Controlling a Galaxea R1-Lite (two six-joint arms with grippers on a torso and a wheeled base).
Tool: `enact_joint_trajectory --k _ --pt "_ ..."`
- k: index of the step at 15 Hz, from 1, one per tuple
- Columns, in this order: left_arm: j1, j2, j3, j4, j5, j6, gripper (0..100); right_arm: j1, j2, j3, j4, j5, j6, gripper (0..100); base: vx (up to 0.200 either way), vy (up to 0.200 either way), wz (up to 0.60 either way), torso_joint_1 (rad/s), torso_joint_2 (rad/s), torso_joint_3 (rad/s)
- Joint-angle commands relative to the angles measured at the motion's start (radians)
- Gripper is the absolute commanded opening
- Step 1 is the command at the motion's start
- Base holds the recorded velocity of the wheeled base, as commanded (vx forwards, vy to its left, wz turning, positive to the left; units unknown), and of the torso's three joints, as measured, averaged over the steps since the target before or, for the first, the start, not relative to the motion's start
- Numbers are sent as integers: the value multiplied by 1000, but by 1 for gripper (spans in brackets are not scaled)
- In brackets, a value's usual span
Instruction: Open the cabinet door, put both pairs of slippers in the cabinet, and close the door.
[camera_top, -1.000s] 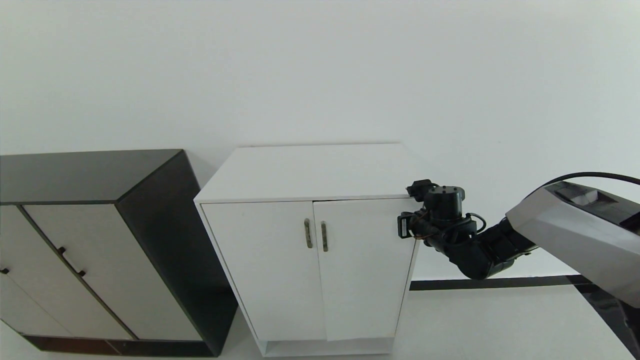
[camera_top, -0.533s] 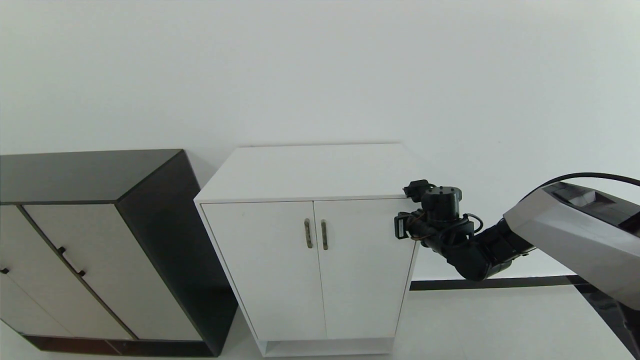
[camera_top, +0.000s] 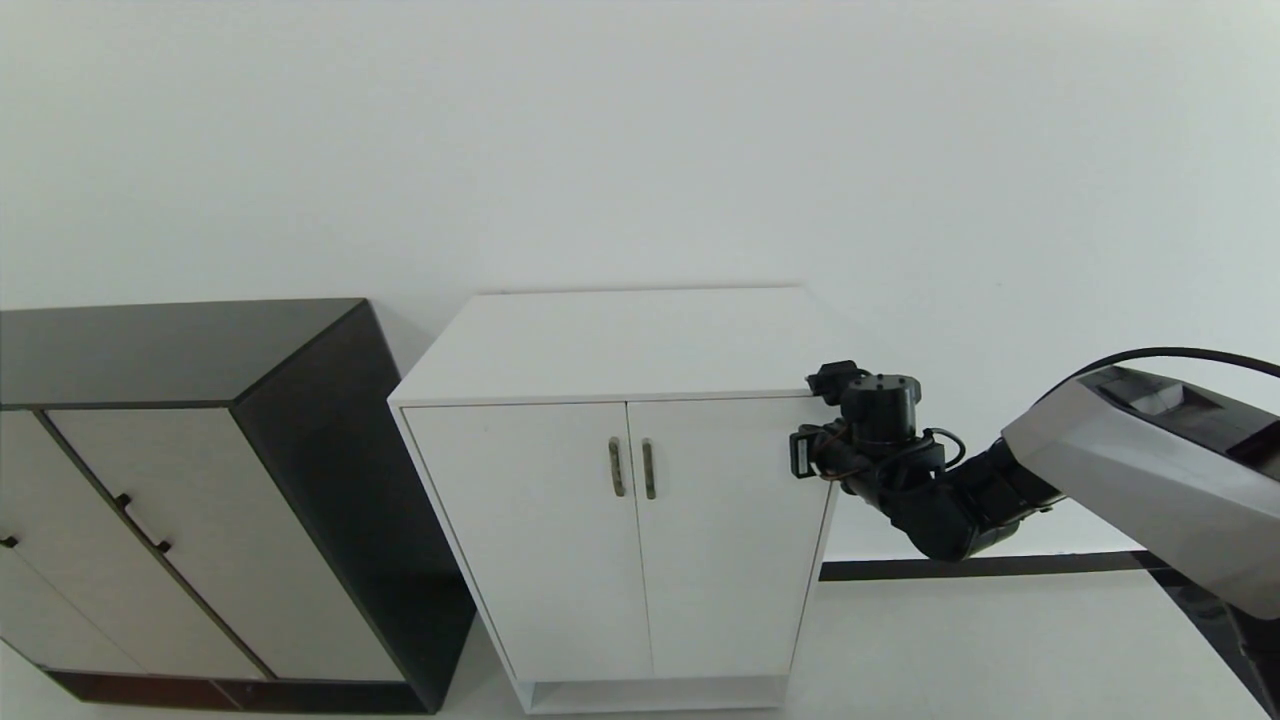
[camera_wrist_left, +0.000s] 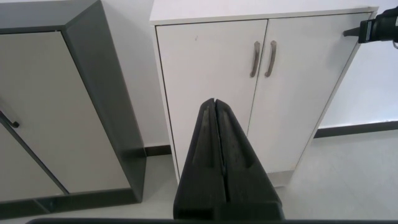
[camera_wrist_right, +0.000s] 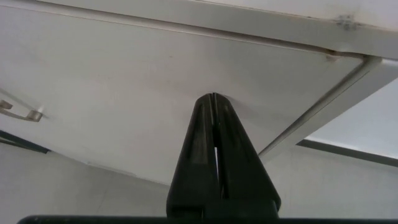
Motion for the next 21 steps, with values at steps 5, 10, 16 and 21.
enact_joint_trajectory --k 5,10,16,21 --pt "0 0 0 0 0 0 0 -5 15 -15 -2 -6 0 0 0 0 0 0 0 0" --pt "0 0 0 0 0 0 0 -5 10 -12 -2 -6 0 0 0 0 0 0 0 0" --pt "0 0 0 0 0 0 0 9 -99 132 -42 -6 -2 0 0 0 0 0 0 0" --pt "0 0 0 -2 1 -2 0 17 -326 414 -102 -91 -10 0 0 0 0 0 0 0"
